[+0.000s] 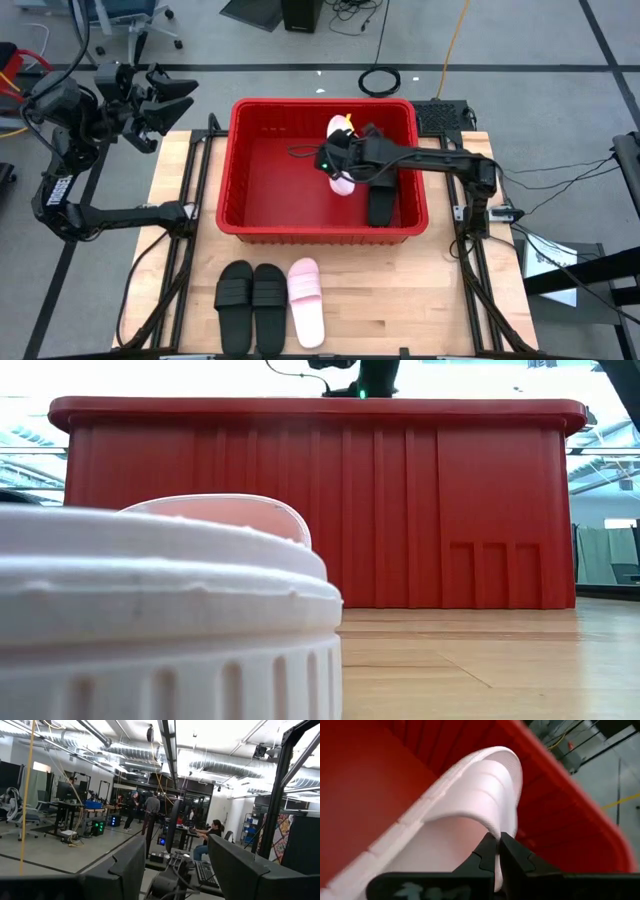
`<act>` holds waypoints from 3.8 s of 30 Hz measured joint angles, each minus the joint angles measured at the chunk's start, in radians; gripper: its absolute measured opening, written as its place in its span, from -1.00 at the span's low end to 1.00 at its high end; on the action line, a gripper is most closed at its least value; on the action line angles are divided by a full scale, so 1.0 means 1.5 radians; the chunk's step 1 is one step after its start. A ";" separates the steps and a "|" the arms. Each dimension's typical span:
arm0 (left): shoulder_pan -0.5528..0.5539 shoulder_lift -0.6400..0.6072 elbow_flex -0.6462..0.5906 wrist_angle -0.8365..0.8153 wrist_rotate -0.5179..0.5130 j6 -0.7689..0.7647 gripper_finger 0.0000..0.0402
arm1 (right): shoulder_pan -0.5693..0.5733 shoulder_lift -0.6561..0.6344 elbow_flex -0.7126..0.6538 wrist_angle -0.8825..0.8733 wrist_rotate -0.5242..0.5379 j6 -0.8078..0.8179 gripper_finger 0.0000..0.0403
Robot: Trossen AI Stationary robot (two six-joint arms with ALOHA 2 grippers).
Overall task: Pick and place slides into bin
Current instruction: Put the pink slide into the red container
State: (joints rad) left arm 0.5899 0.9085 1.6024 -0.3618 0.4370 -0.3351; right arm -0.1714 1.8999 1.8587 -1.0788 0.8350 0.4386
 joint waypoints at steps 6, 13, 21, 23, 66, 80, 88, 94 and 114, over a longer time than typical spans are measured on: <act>0.000 0.000 0.000 0.000 0.000 0.000 0.06 | -0.017 -0.001 -0.083 0.026 -0.034 0.007 -0.99; 0.000 0.000 0.000 0.000 0.000 -0.001 0.06 | -0.034 0.000 -0.177 0.110 -0.073 -0.048 -0.99; 0.000 0.000 0.000 0.000 0.000 -0.007 0.06 | -0.083 0.000 -0.209 0.153 -0.087 -0.157 -0.99; 0.000 0.000 0.000 0.000 0.000 -0.007 0.06 | -0.100 0.000 -0.209 0.161 -0.087 -0.179 -0.99; 0.000 0.001 0.000 0.032 0.004 0.010 0.06 | -0.149 0.003 -0.233 0.211 -0.247 -0.284 -0.91; 0.000 0.001 0.000 0.032 0.005 0.011 0.06 | -0.147 0.003 -0.233 0.194 -0.246 -0.193 -0.38; 0.000 0.001 0.000 0.029 0.005 0.012 0.06 | -0.144 0.003 -0.233 0.209 -0.308 -0.094 -0.10; 0.000 0.001 0.000 0.029 0.005 0.012 0.06 | -0.128 -0.001 -0.232 0.260 -0.386 -0.088 -0.08; 0.000 0.000 0.000 0.027 0.007 0.006 0.06 | -0.174 0.024 -0.234 0.486 -0.595 -0.277 -0.15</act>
State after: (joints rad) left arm 0.5896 0.9085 1.6024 -0.3206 0.4475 -0.3265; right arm -0.4329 1.9362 1.5071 -0.3503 -0.0569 0.0235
